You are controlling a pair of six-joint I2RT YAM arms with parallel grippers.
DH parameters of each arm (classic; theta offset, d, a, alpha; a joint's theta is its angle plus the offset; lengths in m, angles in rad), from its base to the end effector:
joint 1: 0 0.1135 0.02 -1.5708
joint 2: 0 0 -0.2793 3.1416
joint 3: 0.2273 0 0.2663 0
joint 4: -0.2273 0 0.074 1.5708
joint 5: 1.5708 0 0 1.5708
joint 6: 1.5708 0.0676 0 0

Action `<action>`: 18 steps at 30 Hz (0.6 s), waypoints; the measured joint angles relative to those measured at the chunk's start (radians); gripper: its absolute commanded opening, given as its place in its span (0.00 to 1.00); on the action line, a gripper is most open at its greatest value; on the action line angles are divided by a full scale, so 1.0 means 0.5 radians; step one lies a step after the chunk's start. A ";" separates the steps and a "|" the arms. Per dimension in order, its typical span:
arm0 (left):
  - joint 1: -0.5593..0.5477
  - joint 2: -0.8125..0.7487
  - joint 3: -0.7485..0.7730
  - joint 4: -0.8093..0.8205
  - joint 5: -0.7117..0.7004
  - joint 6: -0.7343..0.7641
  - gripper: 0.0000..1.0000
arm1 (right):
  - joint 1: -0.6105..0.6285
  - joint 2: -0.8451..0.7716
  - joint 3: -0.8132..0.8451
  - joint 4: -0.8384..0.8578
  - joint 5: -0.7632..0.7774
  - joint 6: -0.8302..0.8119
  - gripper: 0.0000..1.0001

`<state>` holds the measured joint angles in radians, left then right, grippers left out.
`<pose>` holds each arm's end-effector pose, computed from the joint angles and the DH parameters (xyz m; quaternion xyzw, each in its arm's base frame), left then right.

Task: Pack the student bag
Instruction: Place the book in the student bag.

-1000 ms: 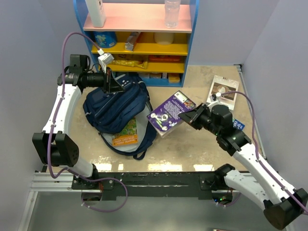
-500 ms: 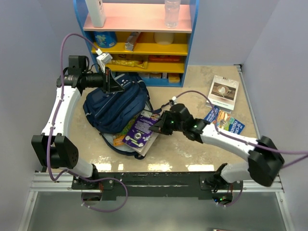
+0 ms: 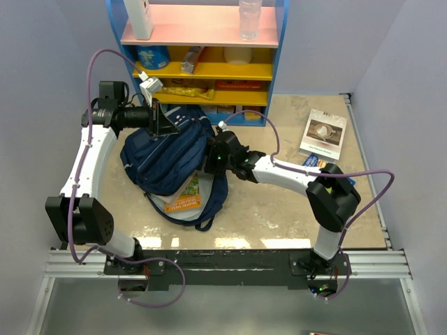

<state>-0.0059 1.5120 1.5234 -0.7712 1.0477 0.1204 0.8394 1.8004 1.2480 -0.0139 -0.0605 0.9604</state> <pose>0.3401 -0.0606 0.3811 0.2471 0.7816 -0.4394 0.3673 0.3011 0.3416 0.2245 0.0384 0.8754 0.3934 0.2784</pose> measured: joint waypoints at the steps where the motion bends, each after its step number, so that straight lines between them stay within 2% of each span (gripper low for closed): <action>1: 0.002 -0.001 0.000 -0.005 0.002 0.007 0.00 | 0.000 -0.007 0.002 -0.038 0.000 -0.025 0.73; 8: 0.003 -0.002 0.000 -0.032 0.010 0.030 0.00 | 0.000 -0.249 -0.077 -0.324 0.113 -0.173 0.68; 11: 0.003 -0.002 0.000 -0.034 0.012 0.031 0.00 | -0.025 -0.499 -0.141 -0.454 0.294 -0.214 0.82; 12: 0.003 -0.002 0.000 -0.034 0.013 0.031 0.00 | -0.059 -0.601 -0.175 -0.495 0.334 -0.219 0.95; 13: 0.003 -0.002 0.000 -0.033 0.014 0.031 0.00 | -0.138 -0.703 -0.217 -0.537 0.350 -0.220 0.99; 15: 0.003 -0.002 0.000 -0.032 0.017 0.031 0.00 | -0.374 -0.865 -0.291 -0.592 0.376 -0.223 0.99; 18: 0.003 -0.002 0.000 -0.031 0.025 0.037 0.00 | -0.922 -0.970 -0.366 -0.742 0.470 -0.242 0.99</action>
<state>-0.0044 1.5112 1.5234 -0.7864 1.0603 0.1390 0.3786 1.3155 1.0649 -0.3847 0.1745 0.8394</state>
